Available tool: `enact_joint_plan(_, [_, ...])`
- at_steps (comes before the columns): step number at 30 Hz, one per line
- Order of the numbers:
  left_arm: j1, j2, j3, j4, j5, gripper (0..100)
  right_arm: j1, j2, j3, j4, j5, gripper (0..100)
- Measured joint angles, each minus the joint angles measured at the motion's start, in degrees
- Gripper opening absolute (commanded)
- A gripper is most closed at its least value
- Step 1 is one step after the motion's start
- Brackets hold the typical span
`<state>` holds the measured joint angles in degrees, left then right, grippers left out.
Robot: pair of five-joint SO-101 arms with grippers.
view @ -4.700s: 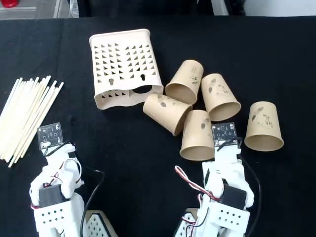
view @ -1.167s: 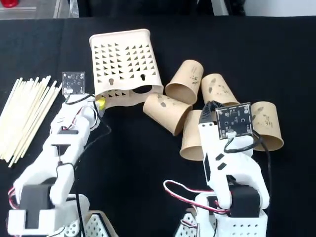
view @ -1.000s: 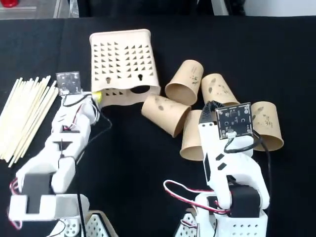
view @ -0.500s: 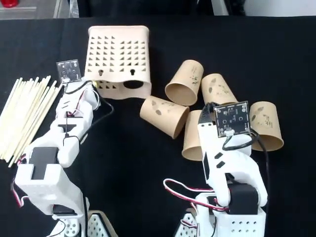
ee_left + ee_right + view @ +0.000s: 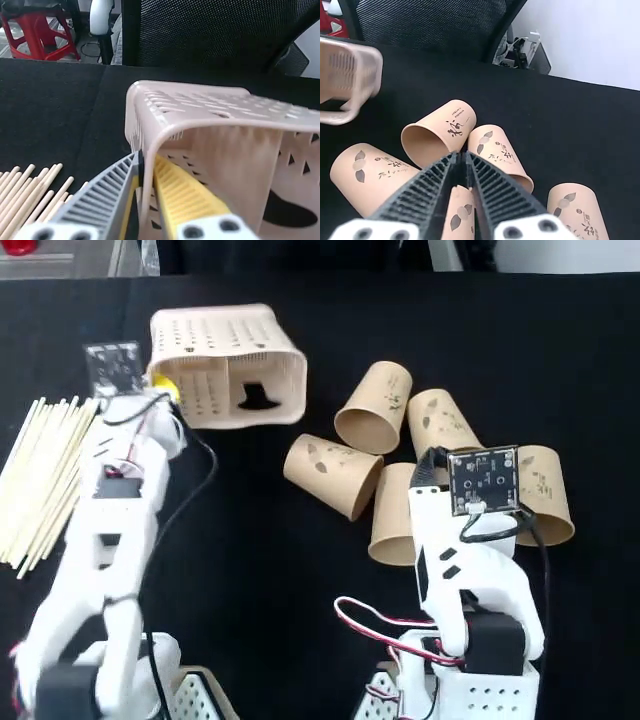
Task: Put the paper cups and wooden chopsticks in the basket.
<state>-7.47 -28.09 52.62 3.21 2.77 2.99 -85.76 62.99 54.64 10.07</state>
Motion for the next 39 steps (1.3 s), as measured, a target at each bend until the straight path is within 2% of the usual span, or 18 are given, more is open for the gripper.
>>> enact_joint_plan(6, [-1.0, -11.4, -15.0, 32.5, 0.0, 3, 0.3, 0.0, 0.0, 0.0, -0.7, 1.5])
enact_joint_plan(11, [-1.0, -12.1, -25.2, 50.2, 3.2, 3, 0.3, 0.0, 0.0, 0.0, -0.7, 1.5])
enact_joint_plan(19, [-5.3, -2.5, -26.9, 52.7, 8.4, 4, 0.3, 0.0, 0.0, 0.0, -0.7, 1.6])
enact_joint_plan(21, [-5.4, -0.4, -27.1, 53.0, 8.5, 10, 0.3, 0.0, 0.0, 0.0, -0.7, 2.9])
enact_joint_plan(24, [-5.4, 0.0, -27.6, 54.5, 8.5, 22, 0.3, 0.0, 0.0, 0.0, -0.2, 12.3])
enact_joint_plan(27, [-4.2, -0.3, -27.6, 56.6, 8.0, 23, 0.3, 0.1, -1.1, 0.4, 3.7, 13.0])
enact_joint_plan(33, [-1.2, -5.3, -32.6, 64.3, 8.0, 24, 0.2, 6.7, -12.5, 10.2, 15.8, 15.5])
enact_joint_plan(39, [-0.4, -10.0, -43.3, 73.4, 2.7, 24, 0.4, 22.6, -23.8, 21.6, 40.3, 15.7])
